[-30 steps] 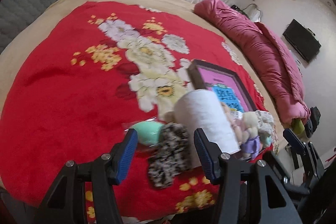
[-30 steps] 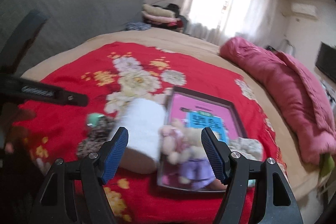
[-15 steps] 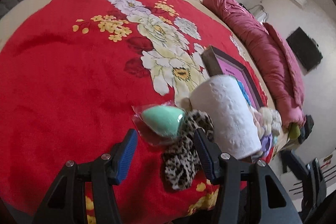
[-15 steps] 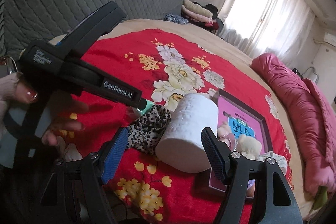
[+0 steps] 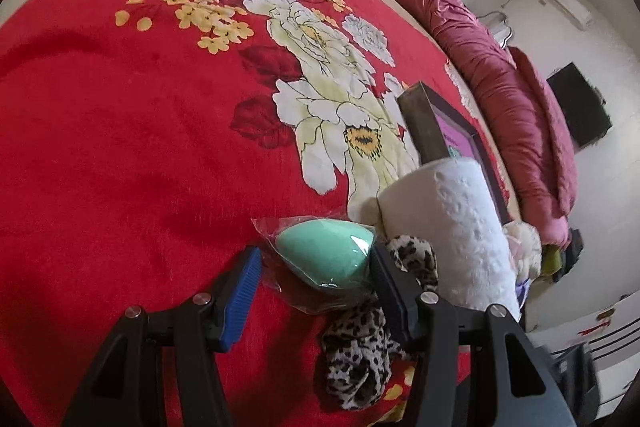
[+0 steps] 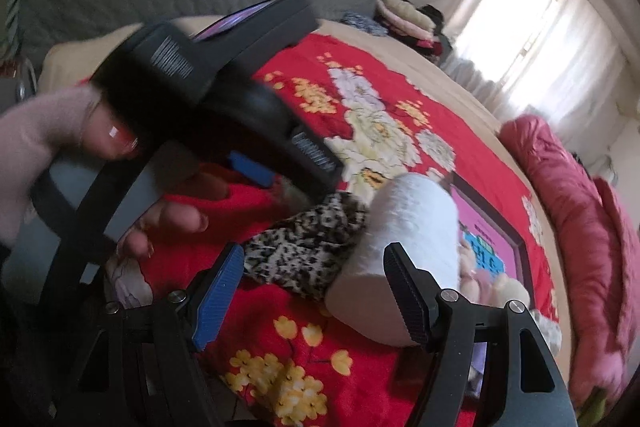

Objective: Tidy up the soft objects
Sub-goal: 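Move both tools back to the pile beside the white towel roll, then grasp the green sponge packet with left tool while right tool grasps the leopard scrunchie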

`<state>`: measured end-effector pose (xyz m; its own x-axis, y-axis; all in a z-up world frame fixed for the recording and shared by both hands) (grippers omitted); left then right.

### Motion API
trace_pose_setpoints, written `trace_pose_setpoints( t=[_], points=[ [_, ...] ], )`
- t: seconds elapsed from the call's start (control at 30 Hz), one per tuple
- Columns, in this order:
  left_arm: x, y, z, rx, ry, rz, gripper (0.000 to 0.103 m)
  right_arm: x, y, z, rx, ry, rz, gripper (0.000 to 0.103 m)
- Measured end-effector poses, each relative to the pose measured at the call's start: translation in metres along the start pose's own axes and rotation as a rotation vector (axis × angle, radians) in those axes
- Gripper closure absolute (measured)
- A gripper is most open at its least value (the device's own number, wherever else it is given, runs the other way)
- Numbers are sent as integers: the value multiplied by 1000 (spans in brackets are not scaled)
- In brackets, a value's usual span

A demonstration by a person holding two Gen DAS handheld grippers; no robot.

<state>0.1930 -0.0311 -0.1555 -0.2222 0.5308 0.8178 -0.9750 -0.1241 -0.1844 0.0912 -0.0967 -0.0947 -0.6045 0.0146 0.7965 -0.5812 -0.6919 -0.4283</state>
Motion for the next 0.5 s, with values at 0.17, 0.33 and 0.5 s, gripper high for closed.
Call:
trace_pose_setpoints(
  t=[0.17, 0.33, 0.5],
  points=[
    [-3, -6, -4, 29, 73, -7, 47, -18, -2, -18, 101, 52, -19, 29],
    [-7, -14, -4, 21, 105, -13, 47, -40, -1, -28, 190, 135, -48, 29],
    [-8, -18, -4, 14, 129, -20, 47, -64, -1, -25, 223, 185, -83, 29]
  ],
)
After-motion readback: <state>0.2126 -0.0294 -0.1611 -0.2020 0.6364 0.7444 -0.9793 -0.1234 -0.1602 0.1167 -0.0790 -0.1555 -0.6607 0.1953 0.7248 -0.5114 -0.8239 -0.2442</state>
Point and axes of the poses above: each gripper's, at about its wrist camera, not at the fingertips, and x roughly against the way its jaws point, z to its right, y to its underside, the point moved 9 cm from there along -x, roughly the way its jaws point, and after that the axes turned 13 degrees about -z, right-handed, at the moved point
